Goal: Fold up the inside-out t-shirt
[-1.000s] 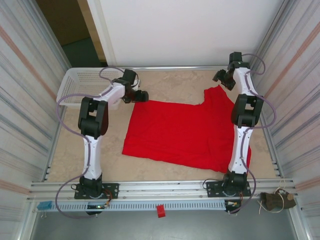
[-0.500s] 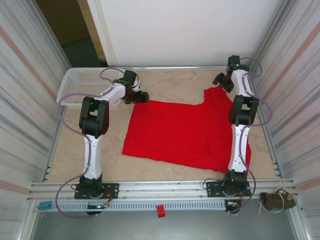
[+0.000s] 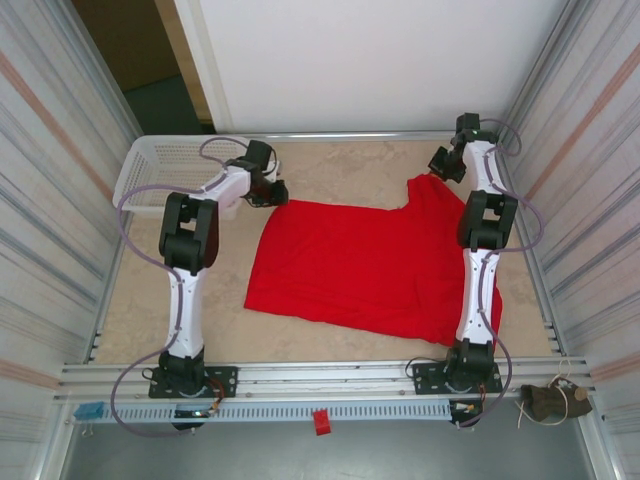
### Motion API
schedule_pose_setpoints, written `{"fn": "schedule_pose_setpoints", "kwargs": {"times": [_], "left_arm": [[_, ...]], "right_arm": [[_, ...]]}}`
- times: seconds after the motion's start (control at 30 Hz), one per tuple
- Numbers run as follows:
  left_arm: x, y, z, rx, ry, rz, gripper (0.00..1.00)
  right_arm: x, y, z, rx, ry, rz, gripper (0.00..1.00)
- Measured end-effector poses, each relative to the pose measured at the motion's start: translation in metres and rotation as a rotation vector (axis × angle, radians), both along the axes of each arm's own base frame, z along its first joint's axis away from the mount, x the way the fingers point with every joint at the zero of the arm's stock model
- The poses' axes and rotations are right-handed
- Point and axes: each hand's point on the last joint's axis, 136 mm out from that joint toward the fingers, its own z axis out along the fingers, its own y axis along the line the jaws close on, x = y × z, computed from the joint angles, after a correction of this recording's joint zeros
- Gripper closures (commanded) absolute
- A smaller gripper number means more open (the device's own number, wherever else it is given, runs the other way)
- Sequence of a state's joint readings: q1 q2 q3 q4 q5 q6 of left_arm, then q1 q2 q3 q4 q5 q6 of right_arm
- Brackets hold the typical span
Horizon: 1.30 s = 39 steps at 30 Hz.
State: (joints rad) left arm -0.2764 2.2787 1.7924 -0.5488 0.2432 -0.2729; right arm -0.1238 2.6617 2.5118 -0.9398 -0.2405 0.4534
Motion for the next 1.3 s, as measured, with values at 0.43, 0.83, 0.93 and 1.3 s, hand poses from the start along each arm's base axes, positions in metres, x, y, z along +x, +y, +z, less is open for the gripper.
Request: {"fn": "schedule_pose_setpoints", "kwargs": {"times": [0.43, 0.83, 0.93, 1.3], "left_arm": [[0.034, 0.029, 0.034, -0.007, -0.082, 0.138, 1.00], [0.009, 0.053, 0.045, 0.021, -0.091, 0.239, 1.00], [0.005, 0.053, 0.047, 0.009, -0.097, 0.241, 1.00], [-0.025, 0.046, 0.077, -0.097, -0.147, 0.232, 1.00]], "right_arm": [[0.028, -0.012, 0.127, 0.180, -0.289, -0.075, 1.00], [0.001, 0.013, 0.203, 0.254, -0.389, -0.024, 1.00], [-0.019, 0.024, 0.204, 0.267, -0.369, -0.011, 1.00], [-0.111, 0.023, 0.207, 0.280, -0.396, -0.032, 1.00]]}}
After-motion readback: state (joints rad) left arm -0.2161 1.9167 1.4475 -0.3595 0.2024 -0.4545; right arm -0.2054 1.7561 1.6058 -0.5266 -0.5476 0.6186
